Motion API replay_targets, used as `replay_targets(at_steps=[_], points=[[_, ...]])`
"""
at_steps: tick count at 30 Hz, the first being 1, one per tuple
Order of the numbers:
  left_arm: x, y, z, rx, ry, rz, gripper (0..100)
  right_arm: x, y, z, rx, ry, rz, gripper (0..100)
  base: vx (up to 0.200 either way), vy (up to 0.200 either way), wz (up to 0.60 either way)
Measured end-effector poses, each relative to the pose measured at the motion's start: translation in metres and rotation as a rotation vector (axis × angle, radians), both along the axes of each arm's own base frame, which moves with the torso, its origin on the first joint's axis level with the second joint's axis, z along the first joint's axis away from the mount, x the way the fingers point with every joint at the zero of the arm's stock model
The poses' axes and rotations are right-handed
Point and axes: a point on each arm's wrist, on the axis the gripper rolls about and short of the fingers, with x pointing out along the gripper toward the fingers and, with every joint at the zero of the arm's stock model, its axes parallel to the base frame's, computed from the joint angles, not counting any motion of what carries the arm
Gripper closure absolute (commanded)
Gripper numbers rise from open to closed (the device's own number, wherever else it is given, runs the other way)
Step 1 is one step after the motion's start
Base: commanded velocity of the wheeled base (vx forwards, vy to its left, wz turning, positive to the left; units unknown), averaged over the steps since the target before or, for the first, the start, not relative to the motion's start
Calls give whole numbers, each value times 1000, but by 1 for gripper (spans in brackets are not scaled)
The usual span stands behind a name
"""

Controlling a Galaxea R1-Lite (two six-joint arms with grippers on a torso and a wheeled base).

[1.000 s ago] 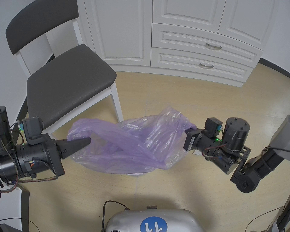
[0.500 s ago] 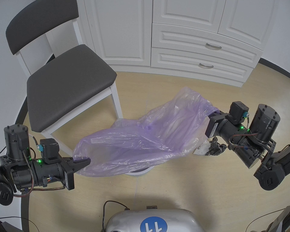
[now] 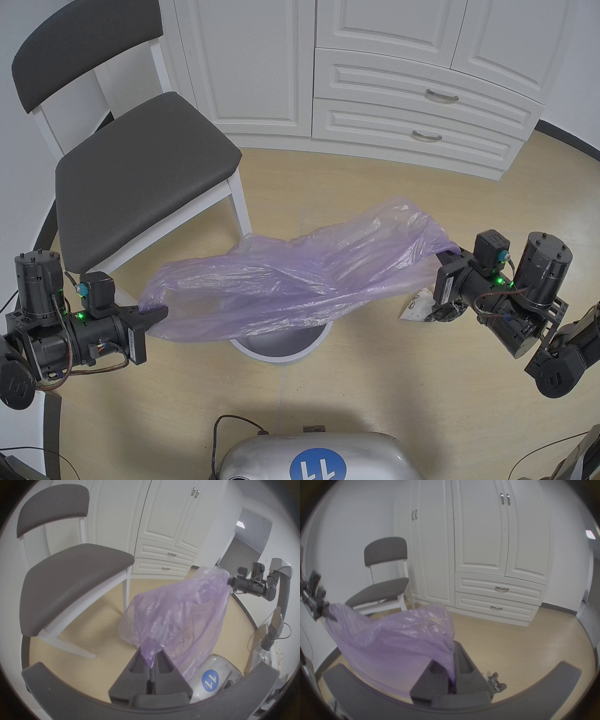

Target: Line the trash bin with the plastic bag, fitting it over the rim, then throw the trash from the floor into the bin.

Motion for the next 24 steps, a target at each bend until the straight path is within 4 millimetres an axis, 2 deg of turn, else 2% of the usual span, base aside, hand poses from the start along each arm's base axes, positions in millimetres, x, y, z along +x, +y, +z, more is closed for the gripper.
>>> replay_targets(at_steps=[14, 18, 24], points=[[5, 9, 1, -17, -27, 28, 100, -9, -19, -42, -322, 116, -148, 100, 0, 0, 0], [9, 10, 0, -17, -22, 40, 100, -8, -19, -46, -319, 129, -156, 100, 0, 0, 0], [15, 15, -2, -17, -14, 64, 100, 3, -14, -44, -225, 130, -168, 100, 0, 0, 0]])
